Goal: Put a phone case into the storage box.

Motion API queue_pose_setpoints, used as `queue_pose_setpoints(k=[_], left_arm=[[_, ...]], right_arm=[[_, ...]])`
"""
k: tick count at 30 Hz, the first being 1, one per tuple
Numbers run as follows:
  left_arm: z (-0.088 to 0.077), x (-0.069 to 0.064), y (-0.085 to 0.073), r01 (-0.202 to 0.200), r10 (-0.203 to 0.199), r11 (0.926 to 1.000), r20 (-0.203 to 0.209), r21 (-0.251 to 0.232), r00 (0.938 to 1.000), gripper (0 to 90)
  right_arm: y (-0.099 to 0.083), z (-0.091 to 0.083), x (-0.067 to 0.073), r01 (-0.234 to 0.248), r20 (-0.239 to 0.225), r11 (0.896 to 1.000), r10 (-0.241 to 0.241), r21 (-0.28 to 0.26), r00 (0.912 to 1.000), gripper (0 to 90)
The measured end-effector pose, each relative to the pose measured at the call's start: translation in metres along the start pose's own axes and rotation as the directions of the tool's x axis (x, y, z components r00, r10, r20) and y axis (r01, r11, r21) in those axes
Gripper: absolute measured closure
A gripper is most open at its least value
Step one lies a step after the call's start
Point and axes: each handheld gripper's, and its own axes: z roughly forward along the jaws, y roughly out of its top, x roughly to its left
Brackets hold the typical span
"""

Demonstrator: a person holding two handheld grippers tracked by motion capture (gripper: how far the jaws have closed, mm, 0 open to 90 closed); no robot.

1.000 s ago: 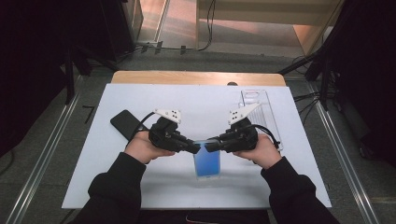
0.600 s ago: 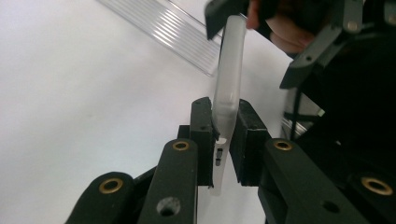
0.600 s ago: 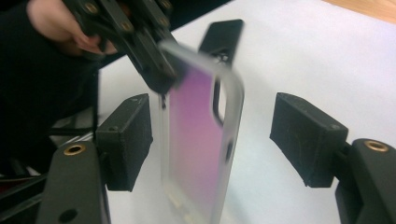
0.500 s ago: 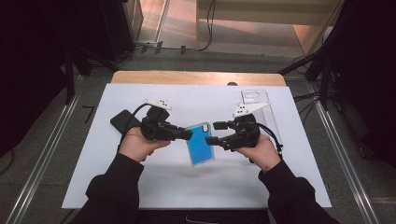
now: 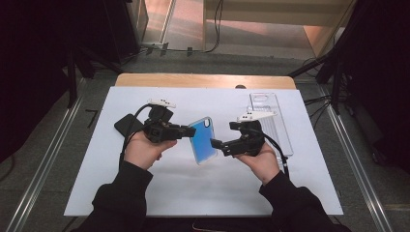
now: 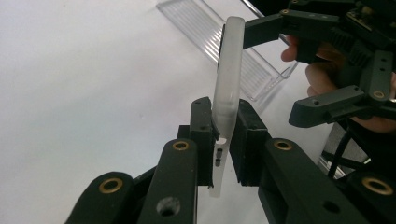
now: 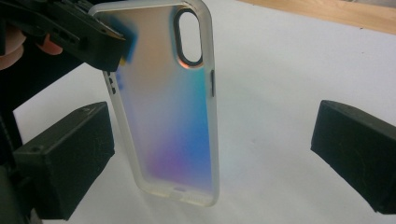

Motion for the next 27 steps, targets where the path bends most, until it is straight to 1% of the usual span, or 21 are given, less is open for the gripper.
queue_pose_setpoints(k=[3,6,8,11,15,19,22,24,27], left_arm=[[0.001,0.000,0.000,0.029,-0.029,0.9996,-0.015,-0.001,0.9995,80.6],[0.003,-0.001,0.000,0.042,-0.043,0.9991,-0.023,-0.001,0.9988,80.6],[0.004,-0.001,0.001,0.054,-0.054,0.9985,-0.026,0.001,0.9982,80.6],[0.006,-0.004,0.001,0.063,-0.063,0.9980,-0.034,0.004,0.9975,80.6],[0.009,-0.006,0.000,0.059,-0.059,0.9982,-0.031,0.008,0.9978,80.7],[0.011,-0.009,0.000,0.060,-0.060,0.9981,-0.026,0.010,0.9979,80.7],[0.013,-0.010,0.001,0.056,-0.056,0.9983,-0.023,0.019,0.9982,80.6],[0.013,-0.011,0.001,0.055,-0.055,0.9984,-0.022,0.015,0.9983,80.6],[0.014,-0.013,0.001,0.057,-0.057,0.9983,-0.016,0.011,0.9983,80.6]], right_arm=[[-0.002,0.003,0.004,-0.009,-0.011,1.000,0.009,-0.006,0.9999,0.0],[-0.003,0.006,0.009,-0.002,0.007,1.000,0.002,-0.003,1.0000,0.0],[-0.004,0.009,0.013,-0.005,0.003,1.000,0.005,-0.002,1.0000,0.0],[-0.006,0.013,0.019,-0.005,0.027,1.000,0.005,-0.008,0.9996,0.0],[-0.007,0.020,0.023,-0.018,0.050,1.000,0.018,-0.002,0.9986,0.0],[-0.007,0.026,0.025,-0.021,0.051,1.000,0.020,0.009,0.9985,0.0],[-0.008,0.030,0.028,-0.020,0.060,1.000,0.019,0.020,0.9980,0.0],[-0.008,0.032,0.030,-0.020,0.072,1.000,0.019,0.018,0.9972,0.0],[-0.007,0.035,0.031,-0.025,0.075,1.000,0.024,0.010,0.9969,0.0]])
